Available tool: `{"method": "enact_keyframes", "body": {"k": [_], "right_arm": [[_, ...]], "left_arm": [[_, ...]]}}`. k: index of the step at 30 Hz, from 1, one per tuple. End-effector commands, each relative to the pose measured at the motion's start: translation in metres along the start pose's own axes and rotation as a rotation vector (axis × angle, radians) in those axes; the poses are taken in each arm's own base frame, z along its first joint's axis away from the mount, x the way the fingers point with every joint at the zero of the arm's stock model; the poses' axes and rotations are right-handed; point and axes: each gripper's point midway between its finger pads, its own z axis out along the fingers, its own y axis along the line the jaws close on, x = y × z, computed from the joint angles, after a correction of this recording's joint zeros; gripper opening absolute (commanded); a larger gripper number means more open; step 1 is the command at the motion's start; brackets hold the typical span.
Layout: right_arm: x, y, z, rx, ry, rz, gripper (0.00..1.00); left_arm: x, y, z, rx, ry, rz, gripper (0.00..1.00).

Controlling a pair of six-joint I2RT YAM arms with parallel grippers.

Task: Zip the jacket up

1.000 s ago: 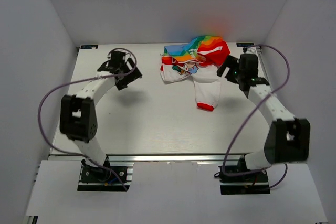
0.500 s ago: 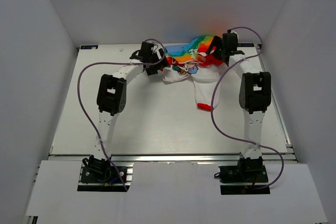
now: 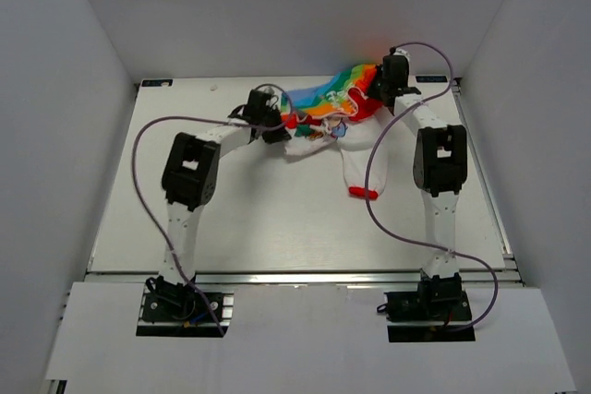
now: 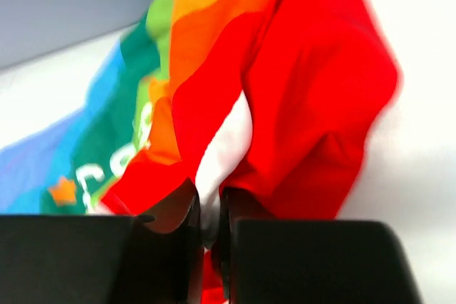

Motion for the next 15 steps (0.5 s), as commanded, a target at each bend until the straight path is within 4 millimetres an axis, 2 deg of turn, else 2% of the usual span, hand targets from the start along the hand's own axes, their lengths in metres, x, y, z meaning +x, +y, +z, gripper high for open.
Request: {"method": "enact_keyframes", "body": {"k": [1,2,3,4,5,6,7,8,9,10,11,12,13,14,15], "right_arm": [[-0.106,0.059,-0.092,-0.11,-0.25,-0.115,0.0],[-0.112,0.063,-0.108,-0.112,-0.255,-0.136,0.0],[-0.139,0.077,-0.148,-0.143,-0.316,-0.139,0.0],[-0.131,0.072,-0.159,-0.138,-0.301,-0.142,0.0],[-0.136,0.076,-0.176,-0.154,-0.321,-0.141,0.0],[-0.158,0.087,-0.218,-0.197,-0.385,-0.15,0.0],[-0.147,0.085,-0.227,-0.204,-0.367,-0.158,0.0],[-0.149,0.088,-0.243,-0.22,-0.375,-0.159,0.0],[-0.158,0.096,-0.276,-0.258,-0.405,-0.172,0.0],[-0.143,0.09,-0.281,-0.249,-0.36,-0.177,0.0],[-0.137,0.088,-0.288,-0.246,-0.341,-0.174,0.0],[-0.126,0.091,-0.303,-0.282,-0.297,-0.186,0.0],[-0.117,0.089,-0.307,-0.288,-0.269,-0.196,0.0],[-0.098,0.085,-0.303,-0.289,-0.214,-0.197,0.0],[-0.089,0.088,-0.313,-0.322,-0.2,-0.206,0.0]], "left_arm": [[-0.047,-0.068,-0.128,0.137,-0.22,0.107,0.0],[-0.014,-0.038,-0.135,0.071,-0.189,0.084,0.0],[-0.002,-0.037,-0.154,0.065,-0.201,0.083,0.0],[0.01,-0.036,-0.172,0.067,-0.212,0.086,0.0],[0.03,-0.027,-0.206,0.052,-0.239,0.068,0.0],[0.048,-0.029,-0.219,0.058,-0.233,0.068,0.0],[0.064,-0.024,-0.232,0.05,-0.226,0.059,0.0],[0.096,-0.015,-0.254,0.042,-0.197,0.022,0.0],[0.105,-0.003,-0.263,0.007,-0.207,-0.012,0.0],[0.121,0.002,-0.271,0.002,-0.184,-0.033,0.0],[0.138,0.005,-0.289,0.014,-0.167,-0.077,0.0],[0.161,0.02,-0.29,-0.01,-0.123,-0.096,0.0],[0.174,0.024,-0.294,-0.007,-0.099,-0.106,0.0],[0.194,0.032,-0.299,-0.027,-0.052,-0.135,0.01],[0.207,0.041,-0.304,-0.021,-0.044,-0.14,0.09]]}}
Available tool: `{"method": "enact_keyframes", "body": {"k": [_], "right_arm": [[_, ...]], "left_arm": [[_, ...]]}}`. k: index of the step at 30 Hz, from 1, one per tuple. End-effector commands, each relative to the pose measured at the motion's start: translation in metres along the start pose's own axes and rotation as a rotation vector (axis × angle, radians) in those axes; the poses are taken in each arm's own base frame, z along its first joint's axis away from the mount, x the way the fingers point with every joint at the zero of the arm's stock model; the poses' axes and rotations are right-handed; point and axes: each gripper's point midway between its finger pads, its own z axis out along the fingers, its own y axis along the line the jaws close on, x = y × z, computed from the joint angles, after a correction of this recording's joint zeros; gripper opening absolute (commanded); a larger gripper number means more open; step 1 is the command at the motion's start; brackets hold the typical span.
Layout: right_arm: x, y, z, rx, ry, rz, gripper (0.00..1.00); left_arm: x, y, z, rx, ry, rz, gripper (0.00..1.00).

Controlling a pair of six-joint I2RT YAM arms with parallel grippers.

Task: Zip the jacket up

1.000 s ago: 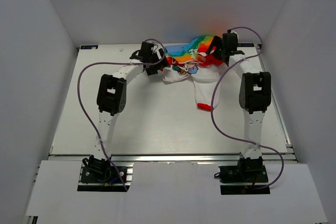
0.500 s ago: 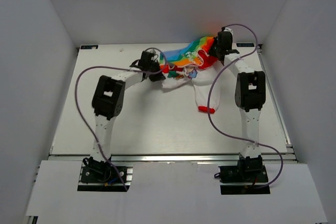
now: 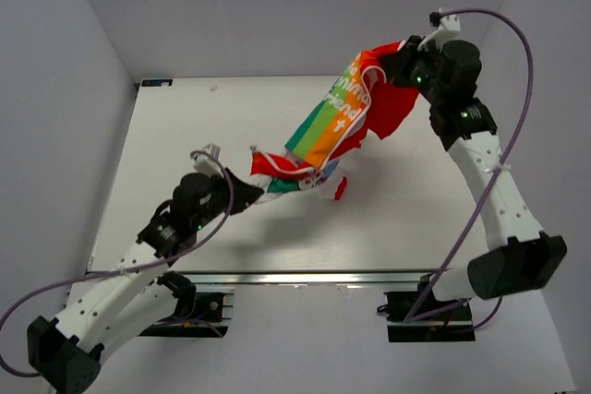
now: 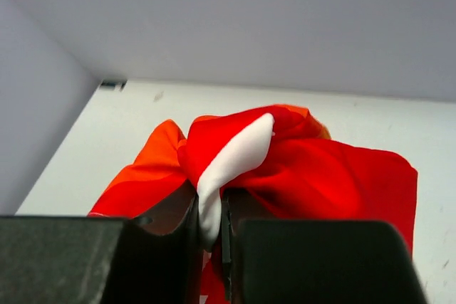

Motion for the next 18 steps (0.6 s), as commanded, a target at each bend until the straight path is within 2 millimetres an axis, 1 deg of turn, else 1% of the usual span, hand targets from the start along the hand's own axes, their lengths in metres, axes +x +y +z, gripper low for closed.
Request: {"method": "enact_keyframes", "body": {"k": [1,2,3,4,5,6,7,8,9,10,11,12,13,14,15,16,17,18], "right_arm": [[0.05,-0.026,-0.003,0.038,0.114,-0.022,0.0],[0.071,-0.025,-0.004,0.029,0.148,-0.019,0.0],[0.078,-0.019,-0.003,-0.004,0.168,-0.027,0.0],[0.093,-0.016,-0.001,-0.015,0.222,-0.053,0.0],[0.109,-0.001,0.004,-0.053,0.276,-0.081,0.0],[0.13,0.005,0.02,-0.073,0.345,-0.11,0.0],[0.159,0.019,0.023,-0.104,0.439,-0.165,0.08],[0.172,0.02,0.032,-0.094,0.477,-0.183,0.08],[0.189,0.015,0.055,-0.068,0.517,-0.201,0.1],[0.199,0.015,0.066,-0.059,0.537,-0.209,0.19],[0.206,0.015,0.074,-0.054,0.562,-0.21,0.28],[0.234,0.01,0.087,-0.057,0.634,-0.197,0.37],[0.208,0.021,0.103,-0.075,0.587,-0.194,0.59],[0.209,0.023,0.107,-0.079,0.604,-0.184,0.74],[0.223,0.02,0.106,-0.06,0.668,-0.162,0.86],[0.216,0.025,0.106,-0.062,0.661,-0.165,0.89],[0.219,0.024,0.101,-0.05,0.672,-0.163,0.89],[0.205,0.025,0.093,-0.028,0.641,-0.158,0.89]], "left_arm": [[0.086,0.089,-0.029,-0.304,0.224,-0.103,0.16],[0.097,0.098,-0.038,-0.342,0.257,-0.124,0.26],[0.106,0.098,-0.043,-0.327,0.29,-0.135,0.67],[0.117,0.102,-0.047,-0.334,0.333,-0.141,0.82],[0.124,0.108,-0.053,-0.363,0.364,-0.152,0.94],[0.127,0.11,-0.054,-0.377,0.379,-0.15,0.98],[0.125,0.112,-0.055,-0.396,0.381,-0.145,0.98],[0.121,0.111,-0.055,-0.405,0.374,-0.135,0.98],[0.116,0.109,-0.054,-0.408,0.363,-0.121,0.98],[0.1,0.097,-0.051,-0.398,0.335,-0.094,0.98],[0.085,0.101,-0.051,-0.45,0.284,-0.062,0.98],[0.073,0.098,-0.05,-0.466,0.254,-0.042,0.98],[0.066,0.101,-0.049,-0.509,0.248,-0.01,0.98],[0.042,0.092,-0.045,-0.512,0.171,0.018,0.98],[0.033,0.089,-0.04,-0.514,0.15,0.038,0.98],[0.024,0.083,-0.033,-0.502,0.124,0.063,0.98],[0.016,0.078,-0.022,-0.503,0.119,0.086,0.98],[0.012,0.076,-0.014,-0.501,0.118,0.107,0.98]]}}
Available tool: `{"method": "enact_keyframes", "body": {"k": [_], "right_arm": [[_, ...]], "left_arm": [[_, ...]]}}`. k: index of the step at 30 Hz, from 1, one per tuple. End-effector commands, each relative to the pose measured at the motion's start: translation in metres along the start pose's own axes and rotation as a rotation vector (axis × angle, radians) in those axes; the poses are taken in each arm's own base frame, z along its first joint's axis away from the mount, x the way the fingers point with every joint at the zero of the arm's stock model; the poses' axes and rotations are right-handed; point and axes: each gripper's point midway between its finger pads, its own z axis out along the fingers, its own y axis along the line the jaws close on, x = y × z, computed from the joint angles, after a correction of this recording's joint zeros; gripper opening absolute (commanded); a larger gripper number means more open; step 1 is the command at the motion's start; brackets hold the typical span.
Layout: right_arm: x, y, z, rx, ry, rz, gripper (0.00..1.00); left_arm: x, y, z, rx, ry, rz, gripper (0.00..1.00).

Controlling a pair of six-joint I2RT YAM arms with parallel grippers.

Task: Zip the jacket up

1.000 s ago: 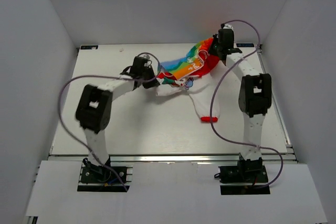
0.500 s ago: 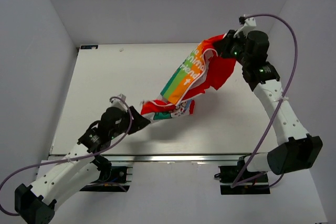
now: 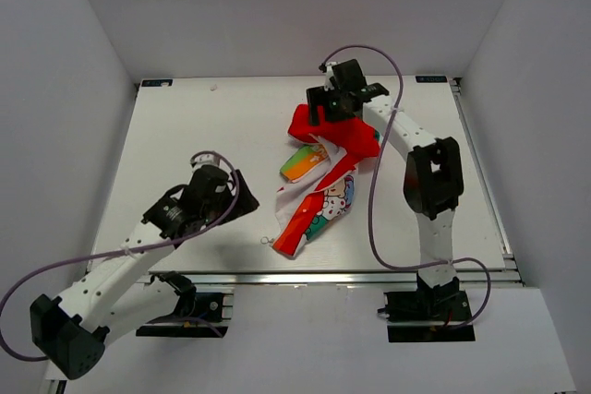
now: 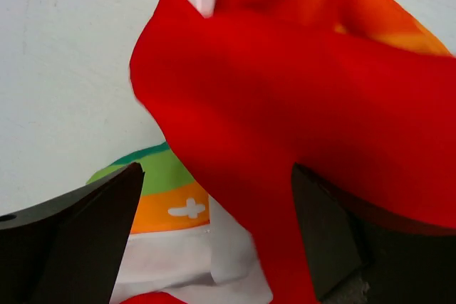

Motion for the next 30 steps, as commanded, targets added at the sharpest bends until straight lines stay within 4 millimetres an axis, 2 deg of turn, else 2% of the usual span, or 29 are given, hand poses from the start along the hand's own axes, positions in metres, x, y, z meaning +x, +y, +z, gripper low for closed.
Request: {"method": "enact_keyframes", "body": {"k": [1,2,4,5,7,8,10,11,12,15,16,19,27,28,29,30], "right_arm": [[-0.007,0.0,-0.059,0.048,-0.03,0.025,0.89],[-0.011,0.003,-0.088,0.062,-0.084,0.034,0.89],[0.007,0.001,-0.107,0.081,-0.12,0.096,0.89],[0.041,-0.002,-0.127,0.106,-0.112,0.123,0.89],[0.066,-0.002,-0.143,0.11,-0.152,0.218,0.89],[0.103,-0.002,-0.153,0.107,-0.136,0.255,0.89],[0.132,0.003,-0.157,0.083,-0.125,0.343,0.89],[0.158,0.009,-0.158,0.051,-0.086,0.368,0.89],[0.168,0.012,-0.157,0.042,-0.065,0.387,0.89],[0.185,0.021,-0.153,0.012,-0.029,0.432,0.89],[0.186,0.023,-0.152,0.006,-0.031,0.441,0.89],[0.19,0.026,-0.141,0.001,-0.02,0.49,0.89],[0.202,0.037,-0.097,-0.054,0.061,0.539,0.8],[0.209,0.036,-0.091,-0.049,0.079,0.543,0.77],[0.211,0.037,-0.088,-0.059,0.087,0.543,0.71],[0.21,0.038,-0.084,-0.072,0.079,0.534,0.46]], "left_arm": [[-0.039,-0.018,0.013,-0.018,-0.116,0.113,0.98],[-0.042,-0.027,0.026,-0.029,-0.093,0.139,0.98],[-0.049,-0.04,0.042,-0.02,-0.088,0.191,0.98],[-0.051,-0.045,0.058,-0.042,-0.069,0.208,0.98],[-0.062,-0.058,0.075,-0.036,-0.084,0.243,0.98],[-0.067,-0.061,0.082,-0.048,-0.088,0.249,0.98],[-0.081,-0.074,0.106,-0.072,-0.088,0.266,0.98],[-0.085,-0.078,0.113,-0.082,-0.086,0.269,0.98],[-0.091,-0.086,0.131,-0.091,-0.074,0.278,0.98],[-0.096,-0.095,0.153,-0.092,-0.033,0.295,0.96],[-0.094,-0.1,0.166,-0.089,-0.01,0.307,0.93],[-0.084,-0.105,0.186,-0.058,0.032,0.332,0.86],[-0.059,-0.097,0.211,-0.046,0.12,0.336,0.65],[-0.056,-0.097,0.213,-0.038,0.129,0.335,0.57],[-0.052,-0.096,0.215,-0.035,0.137,0.335,0.36],[-0.05,-0.097,0.215,-0.025,0.144,0.33,0.2]]}}
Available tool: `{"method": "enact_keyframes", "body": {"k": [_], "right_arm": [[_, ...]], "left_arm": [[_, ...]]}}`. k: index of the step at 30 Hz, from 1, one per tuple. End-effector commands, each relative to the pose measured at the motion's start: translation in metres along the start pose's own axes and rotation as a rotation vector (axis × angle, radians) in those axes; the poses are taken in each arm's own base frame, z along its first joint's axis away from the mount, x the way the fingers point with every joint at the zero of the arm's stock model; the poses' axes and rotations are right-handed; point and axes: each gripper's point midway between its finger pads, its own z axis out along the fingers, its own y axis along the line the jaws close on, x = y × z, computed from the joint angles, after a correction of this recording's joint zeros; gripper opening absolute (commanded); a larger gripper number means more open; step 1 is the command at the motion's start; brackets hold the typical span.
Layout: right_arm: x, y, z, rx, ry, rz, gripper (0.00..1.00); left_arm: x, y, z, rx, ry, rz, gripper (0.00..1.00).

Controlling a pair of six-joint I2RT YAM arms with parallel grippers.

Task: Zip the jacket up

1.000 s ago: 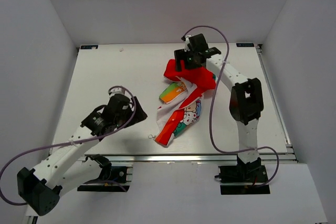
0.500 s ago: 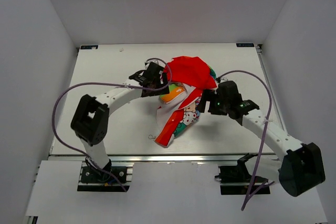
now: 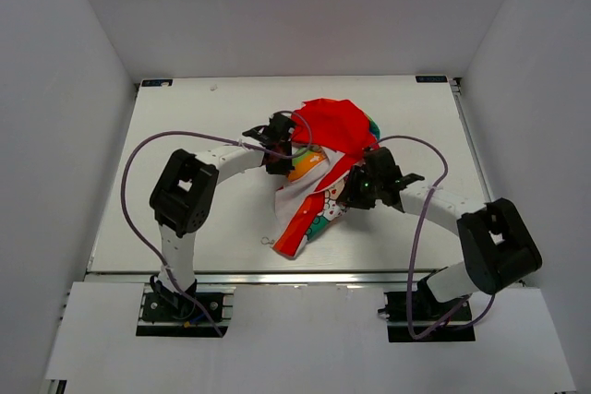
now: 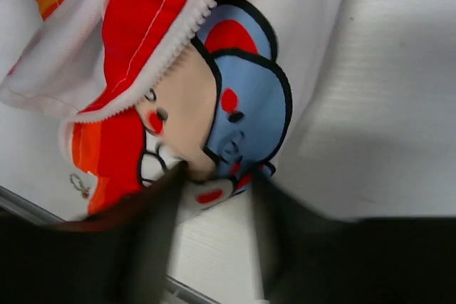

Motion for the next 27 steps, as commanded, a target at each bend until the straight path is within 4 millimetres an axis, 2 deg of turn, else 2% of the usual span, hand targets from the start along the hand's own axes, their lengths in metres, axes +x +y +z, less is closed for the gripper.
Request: {"method": "enact_keyframes", "body": {"k": [1,2,3,4,5,7,8,9,10,11,12,14,15,16,17,18,19,20,21,22,23,25,26,27], "right_arm": [[-0.009,0.017,0.013,-0.078,-0.02,0.006,0.35],[-0.01,0.017,0.016,-0.076,-0.018,0.001,0.24],[-0.012,0.017,0.017,-0.074,-0.019,-0.005,0.05],[-0.011,0.011,0.019,-0.046,-0.009,-0.017,0.0],[-0.027,0.01,0.018,-0.007,-0.053,-0.03,0.0],[-0.039,-0.008,0.012,0.095,-0.071,-0.043,0.0],[-0.063,-0.014,0.005,0.166,-0.136,-0.04,0.0],[-0.071,-0.024,0.0,0.211,-0.148,-0.032,0.0],[-0.085,-0.039,-0.006,0.259,-0.167,-0.01,0.0],[-0.086,-0.054,-0.013,0.315,-0.149,0.0,0.0],[-0.102,-0.063,-0.022,0.332,-0.174,0.025,0.0],[-0.108,-0.077,-0.029,0.37,-0.173,0.022,0.0],[-0.116,-0.079,-0.032,0.375,-0.186,0.011,0.0],[-0.118,-0.08,-0.033,0.384,-0.184,0.0,0.0],[-0.119,-0.079,-0.034,0.38,-0.17,-0.034,0.0],[-0.121,-0.072,-0.035,0.35,-0.163,-0.055,0.02],[-0.117,-0.06,-0.033,0.283,-0.137,-0.062,0.08],[-0.114,-0.053,-0.033,0.238,-0.125,-0.084,0.21],[-0.111,-0.041,-0.033,0.172,-0.119,-0.114,0.28],[-0.1,-0.032,-0.037,0.107,-0.103,-0.114,0.36],[-0.094,-0.027,-0.041,0.078,-0.103,-0.13,0.52],[-0.078,-0.025,-0.052,0.054,-0.101,-0.149,0.73],[-0.07,-0.027,-0.056,0.058,-0.092,-0.155,0.89],[-0.064,-0.033,-0.06,0.081,-0.089,-0.155,0.89]], "left_arm": [[-0.011,-0.016,-0.009,0.075,-0.028,0.006,0.04],[-0.012,-0.015,-0.011,0.07,-0.031,0.001,0.0],[-0.015,-0.012,-0.015,0.056,-0.046,-0.001,0.0],[-0.016,-0.008,-0.019,0.039,-0.055,-0.005,0.0],[-0.018,-0.005,-0.024,0.026,-0.066,-0.009,0.0],[-0.019,0.014,-0.044,-0.026,-0.107,-0.035,0.0],[-0.017,0.024,-0.05,-0.049,-0.115,-0.052,0.0],[-0.014,0.032,-0.058,-0.064,-0.122,-0.071,0.0],[-0.004,0.049,-0.073,-0.096,-0.127,-0.114,0.0],[0.003,0.058,-0.08,-0.109,-0.127,-0.132,0.0],[0.012,0.066,-0.087,-0.125,-0.125,-0.168,0.0],[0.041,0.081,-0.105,-0.122,-0.126,-0.198,0.0],[0.05,0.085,-0.11,-0.113,-0.128,-0.228,0.0],[0.072,0.091,-0.118,-0.083,-0.113,-0.238,0.0],[0.082,0.093,-0.121,-0.066,-0.105,-0.248,0.0],[0.091,0.093,-0.123,-0.041,-0.099,-0.265,0.0],[0.109,0.091,-0.128,0.013,-0.071,-0.269,0.0],[0.116,0.09,-0.129,0.036,-0.06,-0.274,0.0],[0.122,0.088,-0.13,0.061,-0.053,-0.289,0.0],[0.128,0.087,-0.131,0.083,-0.046,-0.293,0.0],[0.14,0.088,-0.131,0.105,-0.029,-0.3,0.04],[0.146,0.088,-0.131,0.122,-0.025,-0.311,0.11],[0.153,0.091,-0.13,0.12,-0.015,-0.314,0.24],[0.154,0.092,-0.13,0.117,-0.013,-0.311,0.34]]}}
